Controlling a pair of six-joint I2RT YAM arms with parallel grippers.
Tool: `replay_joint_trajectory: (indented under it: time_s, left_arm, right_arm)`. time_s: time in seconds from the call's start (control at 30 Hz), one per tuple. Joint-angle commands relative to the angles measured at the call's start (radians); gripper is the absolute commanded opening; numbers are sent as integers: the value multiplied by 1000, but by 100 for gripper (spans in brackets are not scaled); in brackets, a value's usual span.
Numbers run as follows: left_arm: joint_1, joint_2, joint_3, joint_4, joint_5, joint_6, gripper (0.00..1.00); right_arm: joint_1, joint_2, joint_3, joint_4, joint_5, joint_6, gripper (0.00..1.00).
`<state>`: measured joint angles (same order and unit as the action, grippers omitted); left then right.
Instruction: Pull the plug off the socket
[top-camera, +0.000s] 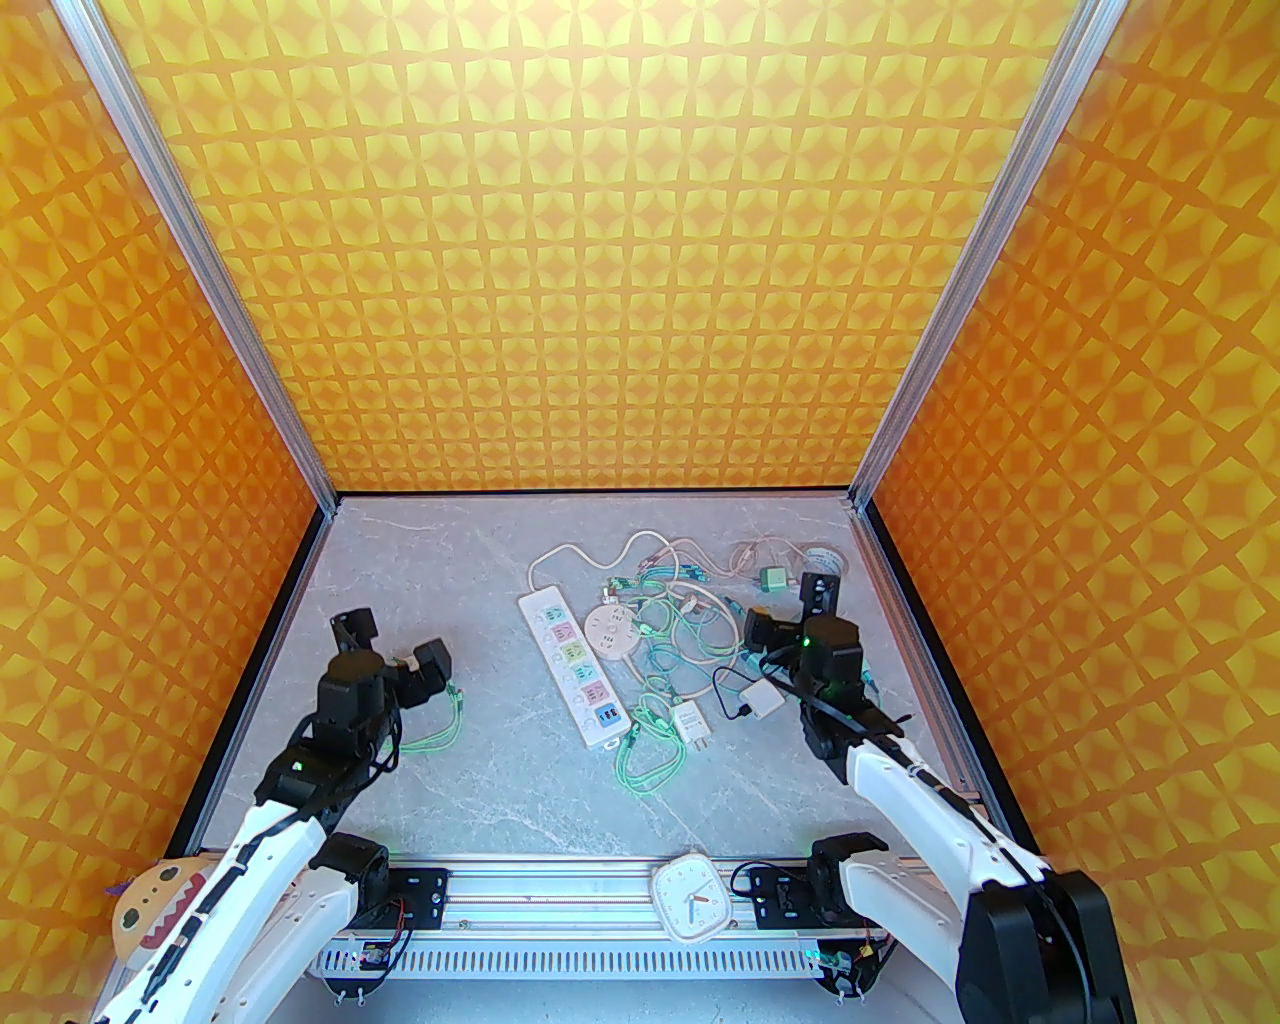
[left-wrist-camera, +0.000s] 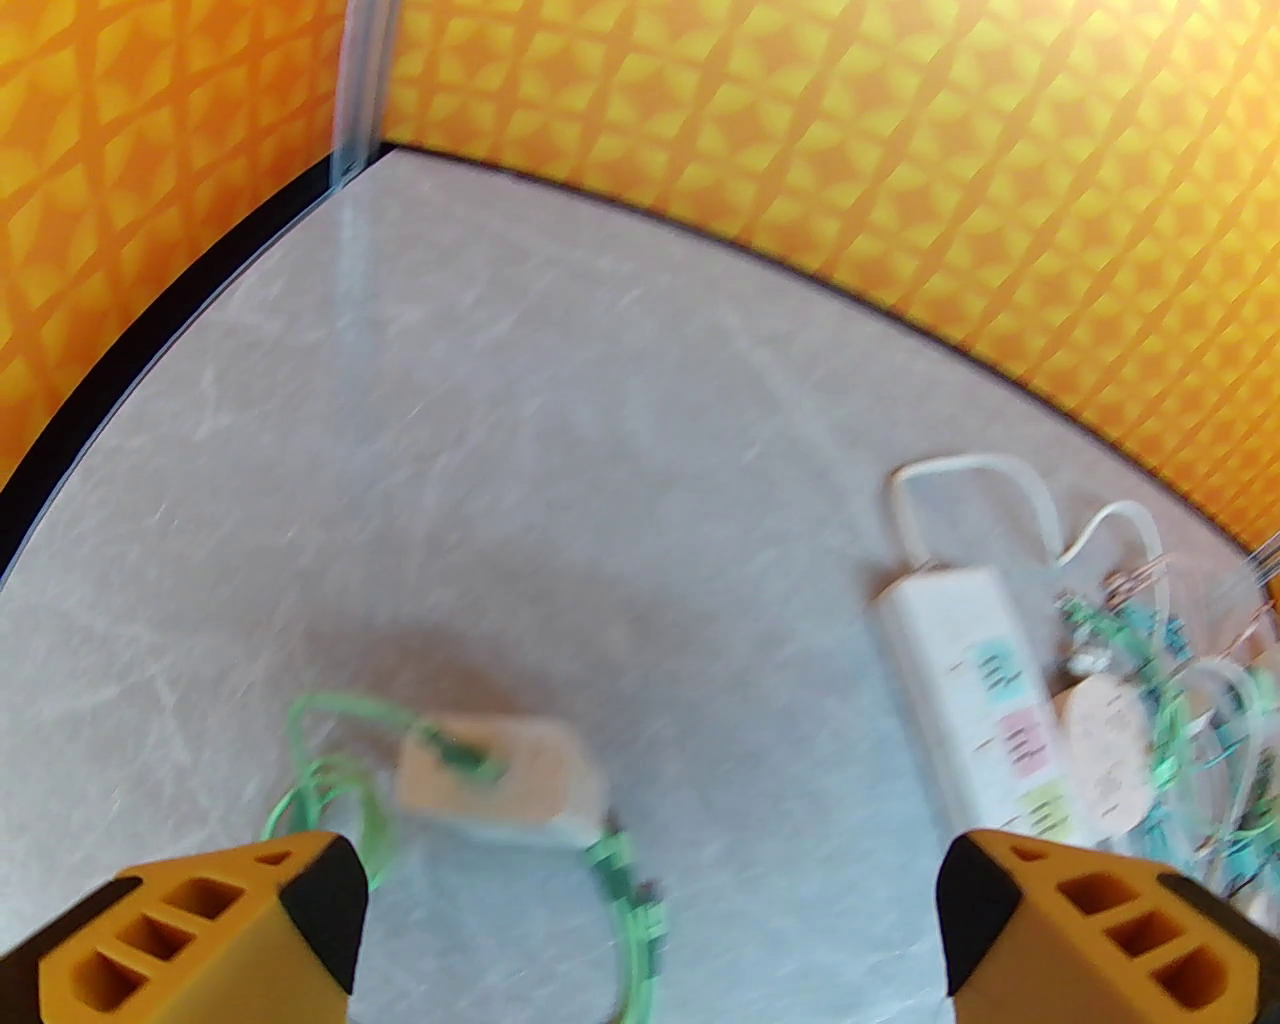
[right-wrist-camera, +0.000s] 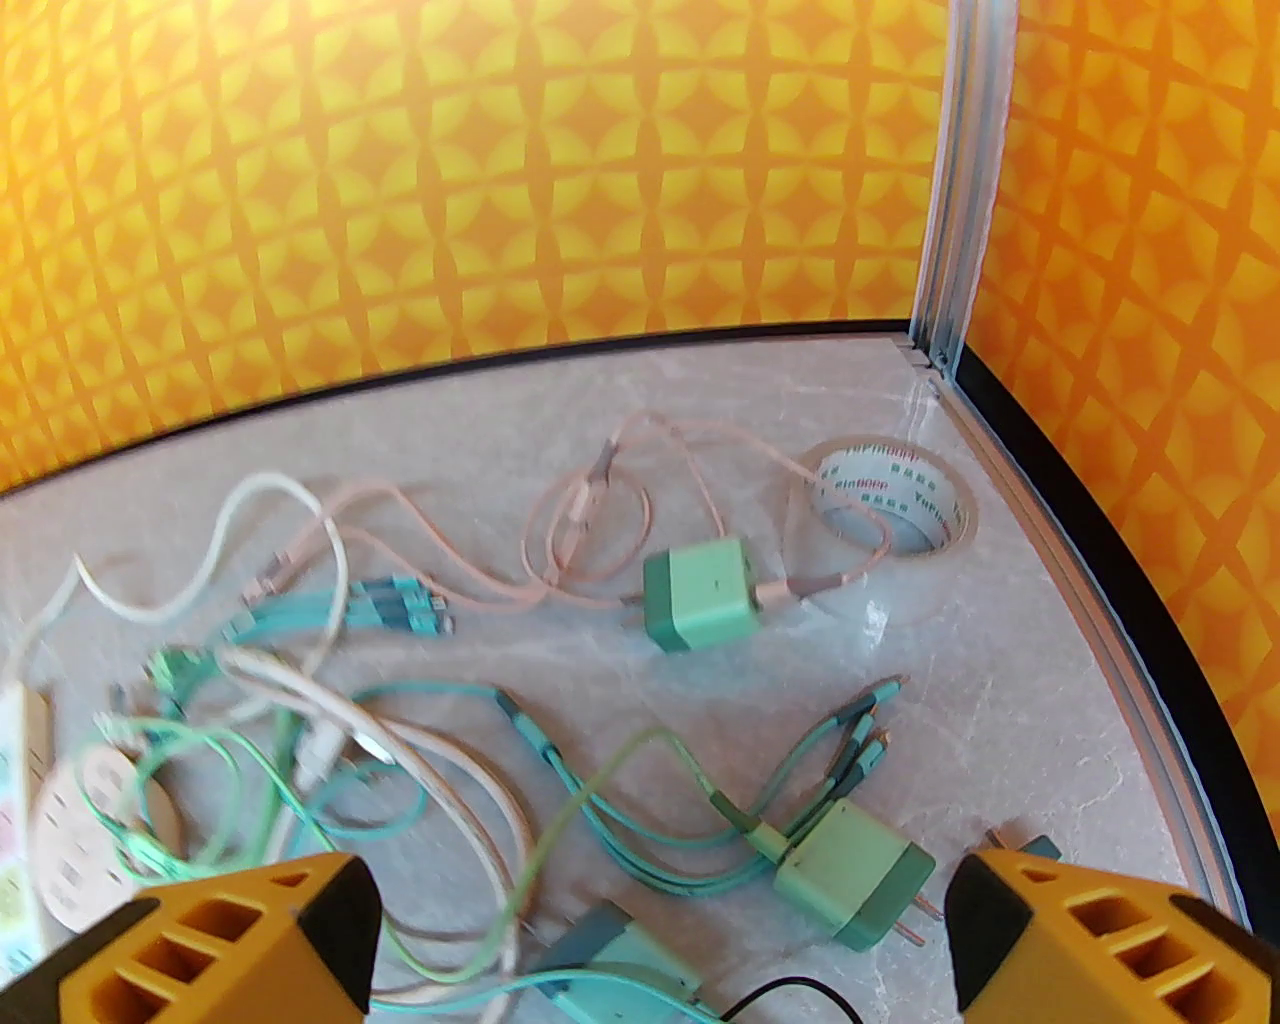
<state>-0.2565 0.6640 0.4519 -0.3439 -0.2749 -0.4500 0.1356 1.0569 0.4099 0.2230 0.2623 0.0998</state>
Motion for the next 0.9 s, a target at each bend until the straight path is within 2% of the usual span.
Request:
replay_joint_trajectory:
  time_s: [0.0,0.2,0.37,0.6,0.87]
  left_arm:
    - [-4,25,-32,75,-78,133,99]
    - [60,322,90,151,-97,262,99]
    - [89,491,83,390,-97,382,99]
    - [118,624,-17,732,-40,430,99]
    - [144,740,6,920,56,495,99]
  right_arm:
    - [4,32,-28,123,-4,-38,99]
    - [4,144,-38,230,22,-50,99]
    - [4,203,-23,291,46,-68,99]
    - [4,219,-19,316,51,-77,98]
    - [3,270,-37,459,61,-102,98]
